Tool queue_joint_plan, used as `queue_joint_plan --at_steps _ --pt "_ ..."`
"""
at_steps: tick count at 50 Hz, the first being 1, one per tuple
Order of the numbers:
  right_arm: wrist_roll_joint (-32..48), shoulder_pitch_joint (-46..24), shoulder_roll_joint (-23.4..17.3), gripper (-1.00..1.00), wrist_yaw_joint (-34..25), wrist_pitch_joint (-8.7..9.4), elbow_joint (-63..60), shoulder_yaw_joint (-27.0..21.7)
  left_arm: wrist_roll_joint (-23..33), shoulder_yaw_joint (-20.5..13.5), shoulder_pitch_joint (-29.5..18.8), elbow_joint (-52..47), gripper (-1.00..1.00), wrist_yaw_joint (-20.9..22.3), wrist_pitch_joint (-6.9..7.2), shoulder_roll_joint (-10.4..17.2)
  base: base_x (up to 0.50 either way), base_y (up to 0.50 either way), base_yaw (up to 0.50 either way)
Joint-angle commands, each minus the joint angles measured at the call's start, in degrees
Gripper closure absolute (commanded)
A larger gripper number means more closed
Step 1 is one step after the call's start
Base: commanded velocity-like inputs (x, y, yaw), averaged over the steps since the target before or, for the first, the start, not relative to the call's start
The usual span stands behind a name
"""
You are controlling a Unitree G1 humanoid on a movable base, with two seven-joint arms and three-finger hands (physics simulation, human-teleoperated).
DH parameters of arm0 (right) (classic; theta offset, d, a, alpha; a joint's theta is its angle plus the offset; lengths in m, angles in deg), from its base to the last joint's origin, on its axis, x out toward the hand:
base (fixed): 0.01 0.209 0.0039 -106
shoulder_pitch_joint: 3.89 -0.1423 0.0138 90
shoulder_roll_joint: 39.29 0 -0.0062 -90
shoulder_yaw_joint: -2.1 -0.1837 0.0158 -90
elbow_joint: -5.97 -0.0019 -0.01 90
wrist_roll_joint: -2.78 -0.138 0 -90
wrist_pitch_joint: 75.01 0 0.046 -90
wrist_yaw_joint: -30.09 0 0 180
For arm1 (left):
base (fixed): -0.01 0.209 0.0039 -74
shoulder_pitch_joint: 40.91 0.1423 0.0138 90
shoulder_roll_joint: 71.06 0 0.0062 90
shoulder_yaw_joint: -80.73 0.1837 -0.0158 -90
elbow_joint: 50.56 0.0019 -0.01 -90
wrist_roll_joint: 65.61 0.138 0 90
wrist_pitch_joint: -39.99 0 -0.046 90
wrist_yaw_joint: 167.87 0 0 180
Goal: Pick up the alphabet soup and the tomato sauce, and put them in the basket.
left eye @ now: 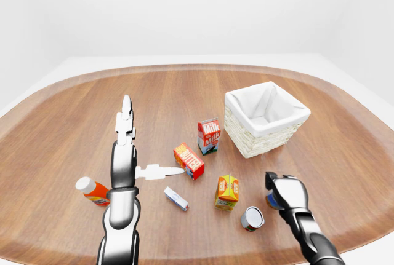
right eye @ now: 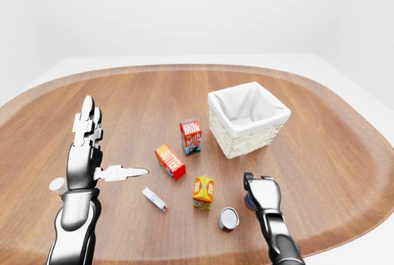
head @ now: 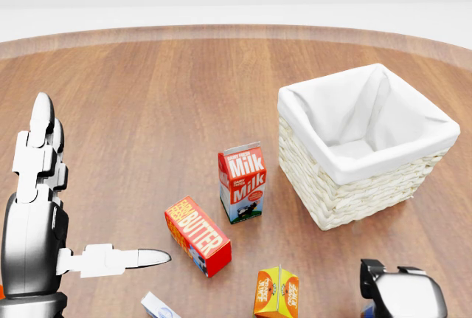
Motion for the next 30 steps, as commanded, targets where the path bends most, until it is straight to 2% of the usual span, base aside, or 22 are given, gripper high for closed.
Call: queue_joint_plan --at_steps 1,9,20,30 --pt "-1.2 4.5 1.1 1.0 -2.8 0.0 -14.8 -4.5 0.0 -0.1 0.1 -0.1 -1.0 -0.1 0.0 0.0 0.0 0.0 0.0" --pt "-2.5 7.3 2.9 1.0 -7.1 0.0 -24.8 -7.9 0.0 -0.1 0.1 -0.1 -1.0 -0.1 0.0 0.0 0.0 0.0 0.0" --pt "-3.6 9.2 4.8 1.0 -10.2 0.0 -31.2 -10.4 0.0 -0.1 0.1 -0.1 -1.0 -0.1 0.0 0.0 0.0 0.0 0.0" --pt "-8.1 11.1 7.3 1.0 -13.0 0.0 -38.0 -12.8 0.0 -0.1 0.1 -0.1 -1.0 -0.1 0.0 0.0 0.0 0.0 0.0"
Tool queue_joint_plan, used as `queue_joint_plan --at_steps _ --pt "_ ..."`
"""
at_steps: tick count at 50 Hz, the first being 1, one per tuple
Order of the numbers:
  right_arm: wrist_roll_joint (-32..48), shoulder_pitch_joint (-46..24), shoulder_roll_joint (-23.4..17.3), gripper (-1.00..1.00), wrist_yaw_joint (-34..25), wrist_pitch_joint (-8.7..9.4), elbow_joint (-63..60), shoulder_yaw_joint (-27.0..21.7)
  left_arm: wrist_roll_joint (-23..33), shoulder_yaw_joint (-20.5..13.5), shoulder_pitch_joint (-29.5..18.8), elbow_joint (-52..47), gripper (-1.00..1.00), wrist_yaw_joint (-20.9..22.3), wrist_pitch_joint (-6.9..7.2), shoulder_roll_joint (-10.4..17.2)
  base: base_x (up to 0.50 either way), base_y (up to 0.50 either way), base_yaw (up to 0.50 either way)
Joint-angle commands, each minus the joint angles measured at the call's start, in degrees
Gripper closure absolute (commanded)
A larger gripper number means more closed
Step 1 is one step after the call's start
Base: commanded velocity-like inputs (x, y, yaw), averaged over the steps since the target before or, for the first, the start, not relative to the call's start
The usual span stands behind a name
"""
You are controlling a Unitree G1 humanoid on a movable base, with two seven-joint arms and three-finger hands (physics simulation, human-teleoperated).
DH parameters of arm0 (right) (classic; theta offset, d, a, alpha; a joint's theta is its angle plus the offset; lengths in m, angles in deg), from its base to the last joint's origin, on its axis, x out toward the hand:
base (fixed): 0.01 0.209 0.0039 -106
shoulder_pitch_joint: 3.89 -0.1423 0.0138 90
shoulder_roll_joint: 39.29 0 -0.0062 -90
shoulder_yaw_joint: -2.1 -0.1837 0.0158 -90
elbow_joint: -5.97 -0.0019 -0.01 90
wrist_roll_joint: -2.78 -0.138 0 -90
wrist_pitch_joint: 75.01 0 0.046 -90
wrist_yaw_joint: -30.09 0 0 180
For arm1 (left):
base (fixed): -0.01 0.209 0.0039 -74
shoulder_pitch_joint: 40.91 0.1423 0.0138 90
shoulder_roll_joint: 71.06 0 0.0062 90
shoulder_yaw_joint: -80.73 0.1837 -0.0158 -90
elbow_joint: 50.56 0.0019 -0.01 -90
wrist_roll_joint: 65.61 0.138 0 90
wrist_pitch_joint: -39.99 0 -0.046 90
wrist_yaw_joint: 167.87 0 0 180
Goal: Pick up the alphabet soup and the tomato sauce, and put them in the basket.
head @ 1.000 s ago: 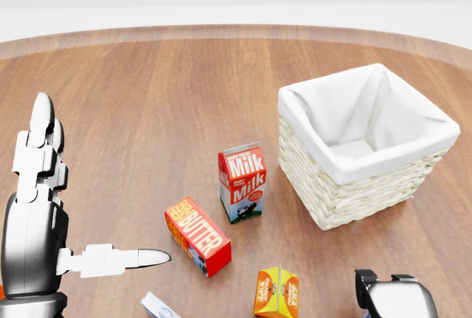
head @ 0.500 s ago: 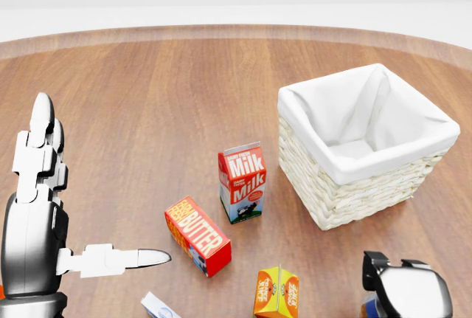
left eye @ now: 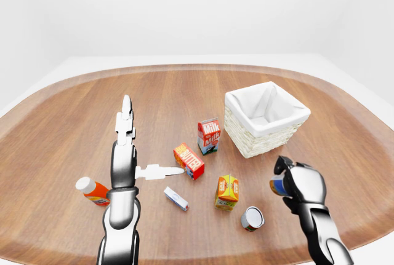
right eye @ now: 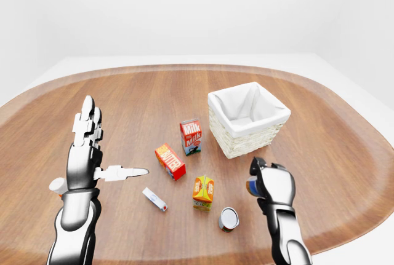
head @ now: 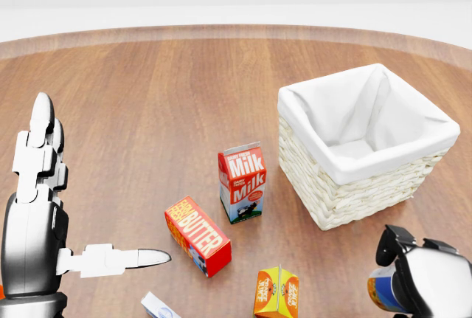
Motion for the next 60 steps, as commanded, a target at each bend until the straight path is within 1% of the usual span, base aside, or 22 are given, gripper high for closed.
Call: queue_joint_plan --at_steps 1,12,22,26,30,41,43,44,45,46,50,60 --pt "-3.7 2.4 2.6 1.0 -2.1 0.0 -9.3 -3.0 0.0 -0.1 0.1 -0.1 -1.0 -0.1 0.0 0.0 0.0 0.0 0.0" --pt "-8.7 4.1 5.7 1.0 -7.4 0.0 -18.8 -5.1 0.0 -0.1 0.1 -0.1 -1.0 -0.1 0.0 0.0 0.0 0.0 0.0" --pt "-11.4 4.9 7.4 1.0 -10.3 0.0 -22.4 -5.7 0.0 -0.1 0.1 -0.1 -1.0 -0.1 0.0 0.0 0.0 0.0 0.0" --pt "-12.5 4.2 7.6 1.0 -10.2 0.0 -23.0 -6.1 0.0 -0.1 0.1 -0.1 -1.0 -0.1 0.0 0.0 0.0 0.0 0.0" --pt "-15.3 4.3 8.3 1.0 -11.6 0.0 -25.6 -6.6 0.0 -0.1 0.1 -0.1 -1.0 -0.1 0.0 0.0 0.0 0.0 0.0" --pt "-19.5 3.4 9.5 1.0 -16.2 0.0 -30.6 -7.5 0.0 -0.1 0.1 -0.1 -1.0 -0.1 0.0 0.0 0.0 0.0 0.0" --pt "-23.6 3.2 9.7 1.0 -18.8 0.0 -30.9 -6.8 0.0 -0.1 0.1 -0.1 -1.0 -0.1 0.0 0.0 0.0 0.0 0.0" --pt "-22.3 3.0 9.8 1.0 -18.2 0.0 -31.3 -7.1 0.0 -0.1 0.1 -0.1 -1.0 -0.1 0.0 0.0 0.0 0.0 0.0" --pt "-22.8 3.0 10.0 1.0 -18.6 0.0 -31.7 -7.1 0.0 -0.1 0.1 -0.1 -1.0 -0.1 0.0 0.0 0.0 0.0 0.0" --pt "-25.3 3.0 10.2 1.0 -19.8 0.0 -32.0 -6.8 0.0 -0.1 0.1 -0.1 -1.0 -0.1 0.0 0.0 0.0 0.0 0.0" --pt "-24.5 2.7 10.2 1.0 -20.1 0.0 -33.2 -7.1 0.0 -0.1 0.1 -0.1 -1.0 -0.1 0.0 0.0 0.0 0.0 0.0" --pt "-26.7 1.7 10.5 1.0 -23.0 0.0 -36.6 -6.9 0.2 -0.1 -0.2 0.3 -1.0 -0.1 0.0 0.1 0.0 0.0 0.0"
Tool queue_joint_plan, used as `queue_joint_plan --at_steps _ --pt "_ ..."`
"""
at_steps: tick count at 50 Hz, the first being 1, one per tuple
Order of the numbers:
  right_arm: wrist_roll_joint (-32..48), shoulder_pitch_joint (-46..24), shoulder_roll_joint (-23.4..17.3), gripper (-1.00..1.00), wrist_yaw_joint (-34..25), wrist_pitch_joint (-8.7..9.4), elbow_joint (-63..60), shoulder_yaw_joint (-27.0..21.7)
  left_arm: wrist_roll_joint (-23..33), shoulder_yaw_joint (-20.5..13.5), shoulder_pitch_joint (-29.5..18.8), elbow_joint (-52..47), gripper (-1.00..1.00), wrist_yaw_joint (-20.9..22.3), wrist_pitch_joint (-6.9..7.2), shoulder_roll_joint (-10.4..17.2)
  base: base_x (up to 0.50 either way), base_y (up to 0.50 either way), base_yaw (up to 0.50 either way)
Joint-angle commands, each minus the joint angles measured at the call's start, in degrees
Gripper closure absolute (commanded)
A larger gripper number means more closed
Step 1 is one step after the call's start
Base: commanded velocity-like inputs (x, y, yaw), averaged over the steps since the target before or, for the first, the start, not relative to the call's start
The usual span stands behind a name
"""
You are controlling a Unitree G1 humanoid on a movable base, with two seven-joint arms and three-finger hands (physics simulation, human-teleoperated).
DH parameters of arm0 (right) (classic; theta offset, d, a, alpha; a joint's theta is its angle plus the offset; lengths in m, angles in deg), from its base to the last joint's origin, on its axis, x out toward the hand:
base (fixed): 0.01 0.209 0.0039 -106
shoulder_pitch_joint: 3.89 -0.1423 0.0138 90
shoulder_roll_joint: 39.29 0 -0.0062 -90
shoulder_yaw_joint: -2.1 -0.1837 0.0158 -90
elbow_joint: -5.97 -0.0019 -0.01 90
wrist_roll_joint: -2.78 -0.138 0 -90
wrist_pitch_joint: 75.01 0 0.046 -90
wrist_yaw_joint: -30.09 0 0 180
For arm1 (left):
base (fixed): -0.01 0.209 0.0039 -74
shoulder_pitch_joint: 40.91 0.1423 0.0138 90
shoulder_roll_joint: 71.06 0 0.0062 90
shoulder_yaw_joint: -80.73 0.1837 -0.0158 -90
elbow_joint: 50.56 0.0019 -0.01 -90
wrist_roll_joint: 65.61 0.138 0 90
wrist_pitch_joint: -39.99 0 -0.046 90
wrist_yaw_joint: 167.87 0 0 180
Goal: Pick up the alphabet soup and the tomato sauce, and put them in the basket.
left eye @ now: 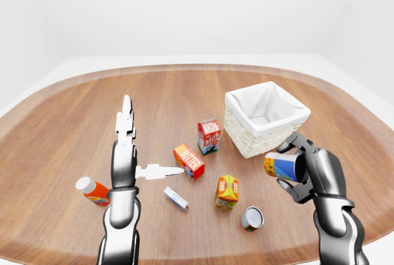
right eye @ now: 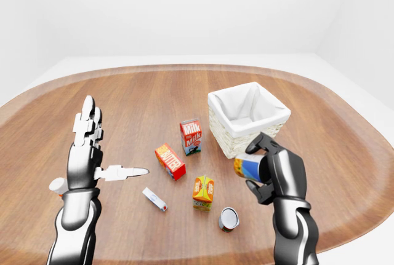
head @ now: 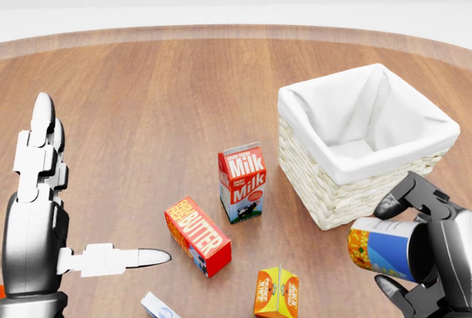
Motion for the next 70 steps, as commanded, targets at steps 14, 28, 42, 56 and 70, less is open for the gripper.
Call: queue_joint_plan --at_steps 14,28,42,56,70 --pt "-5.0 -3.8 -0.1 1.0 -5.8 -0.01 -9.9 0.2 0.0 -0.2 -0.2 0.8 -1.0 -0.2 0.0 0.2 0.0 0.0 0.0" --pt "-6.4 -7.8 -1.8 1.0 -8.8 -0.01 -12.9 0.7 0.1 0.0 0.0 0.1 -1.0 -0.1 0.0 0.1 0.0 0.0 0.0" --pt "-6.3 -12.8 -3.6 1.0 -10.8 -0.01 -15.3 1.4 -0.1 0.0 0.2 0.6 -1.0 -0.1 0.0 0.1 0.0 0.0 0.0" --pt "-3.5 -20.1 -6.1 1.0 -10.2 -0.01 -11.9 4.6 0.0 0.1 0.2 0.2 -1.0 0.1 0.0 0.1 0.0 0.0 0.0" --pt "-2.8 -26.6 -9.3 1.0 -10.9 -0.01 -6.7 4.9 0.2 0.1 0.1 0.4 -1.0 0.1 0.0 0.0 0.0 0.0 0.0"
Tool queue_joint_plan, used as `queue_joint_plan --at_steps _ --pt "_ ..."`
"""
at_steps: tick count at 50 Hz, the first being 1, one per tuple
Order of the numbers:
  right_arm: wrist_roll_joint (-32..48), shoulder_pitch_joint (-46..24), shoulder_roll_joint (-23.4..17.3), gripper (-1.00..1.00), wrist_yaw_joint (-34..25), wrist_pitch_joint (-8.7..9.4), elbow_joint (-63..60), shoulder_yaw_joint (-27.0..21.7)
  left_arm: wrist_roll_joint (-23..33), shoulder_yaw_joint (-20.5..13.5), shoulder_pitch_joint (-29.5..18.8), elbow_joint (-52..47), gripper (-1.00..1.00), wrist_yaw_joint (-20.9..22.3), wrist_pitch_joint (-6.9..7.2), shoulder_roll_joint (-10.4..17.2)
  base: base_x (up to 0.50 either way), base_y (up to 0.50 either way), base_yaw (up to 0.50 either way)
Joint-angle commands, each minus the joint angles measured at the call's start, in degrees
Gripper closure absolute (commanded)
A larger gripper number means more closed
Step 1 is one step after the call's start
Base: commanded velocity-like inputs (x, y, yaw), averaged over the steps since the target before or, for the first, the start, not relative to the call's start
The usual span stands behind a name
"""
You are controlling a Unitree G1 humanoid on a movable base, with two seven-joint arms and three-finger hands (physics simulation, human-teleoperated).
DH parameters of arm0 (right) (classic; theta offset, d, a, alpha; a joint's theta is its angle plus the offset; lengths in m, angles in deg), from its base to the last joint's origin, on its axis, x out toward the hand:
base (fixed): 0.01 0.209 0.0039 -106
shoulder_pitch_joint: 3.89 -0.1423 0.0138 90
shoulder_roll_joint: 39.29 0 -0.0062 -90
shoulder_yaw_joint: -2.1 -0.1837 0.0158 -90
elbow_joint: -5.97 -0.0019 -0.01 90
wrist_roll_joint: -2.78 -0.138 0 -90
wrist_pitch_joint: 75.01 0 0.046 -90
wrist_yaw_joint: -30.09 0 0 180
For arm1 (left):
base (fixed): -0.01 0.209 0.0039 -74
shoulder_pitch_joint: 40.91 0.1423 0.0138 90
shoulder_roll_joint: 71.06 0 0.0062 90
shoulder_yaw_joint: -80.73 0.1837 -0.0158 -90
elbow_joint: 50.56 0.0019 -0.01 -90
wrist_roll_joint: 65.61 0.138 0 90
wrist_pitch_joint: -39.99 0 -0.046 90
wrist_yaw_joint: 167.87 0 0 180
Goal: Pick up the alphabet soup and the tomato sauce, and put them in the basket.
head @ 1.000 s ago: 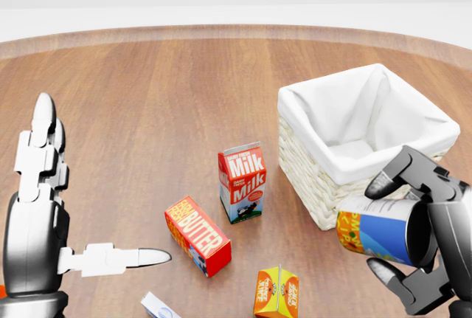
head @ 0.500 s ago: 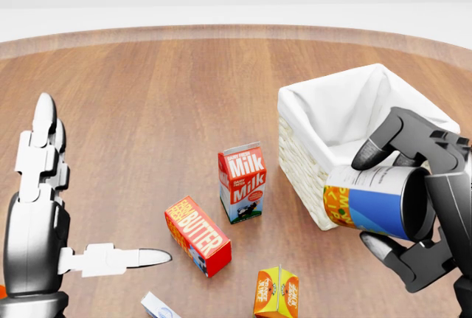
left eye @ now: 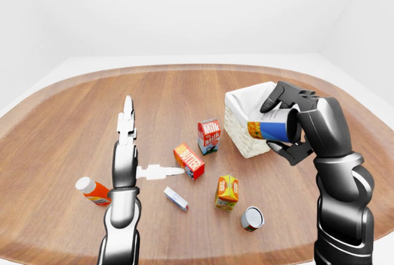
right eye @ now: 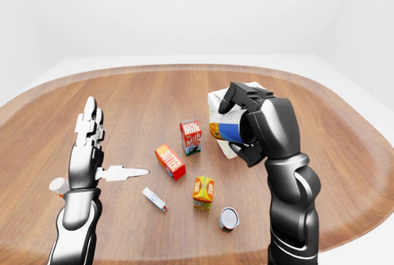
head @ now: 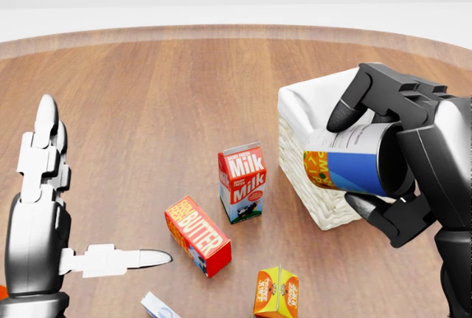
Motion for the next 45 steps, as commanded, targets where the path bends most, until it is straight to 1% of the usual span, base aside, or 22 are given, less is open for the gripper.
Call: queue_joint_plan --at_steps 1,6,11,18,35,38,45 --pt "0.9 -5.4 -2.2 1.0 0.6 0.0 2.8 0.2 0.2 0.0 0.1 -0.2 -1.0 0.1 0.0 0.0 0.0 0.0 0.0" --pt "1.3 -8.7 -3.3 1.0 0.1 0.0 4.7 0.7 0.2 0.0 0.1 0.1 -1.0 -0.1 0.0 0.0 0.0 0.0 0.0" --pt "1.8 -11.2 -4.0 1.0 0.8 0.0 7.5 1.3 0.3 0.1 0.0 -0.6 -1.0 0.1 0.0 -0.1 0.0 0.0 0.0" --pt "2.7 -13.1 -4.5 1.0 2.8 0.0 12.1 1.9 0.3 0.2 -0.1 -0.7 -1.0 0.1 0.0 0.0 0.0 0.0 0.0" --pt "3.4 -19.5 -5.9 1.0 3.6 0.0 18.8 3.0 0.3 0.1 -0.1 -0.3 -1.0 0.0 0.0 0.0 0.0 0.0 0.0" --pt "4.0 -20.7 -6.1 1.0 5.3 0.0 22.3 3.4 0.4 0.2 0.0 0.0 -1.0 0.0 0.0 0.0 0.0 0.0 0.0" --pt "5.1 -22.4 -6.0 1.0 7.1 0.0 26.7 4.4 0.2 0.1 0.0 0.1 -1.0 0.1 0.0 0.0 0.0 0.0 0.0"
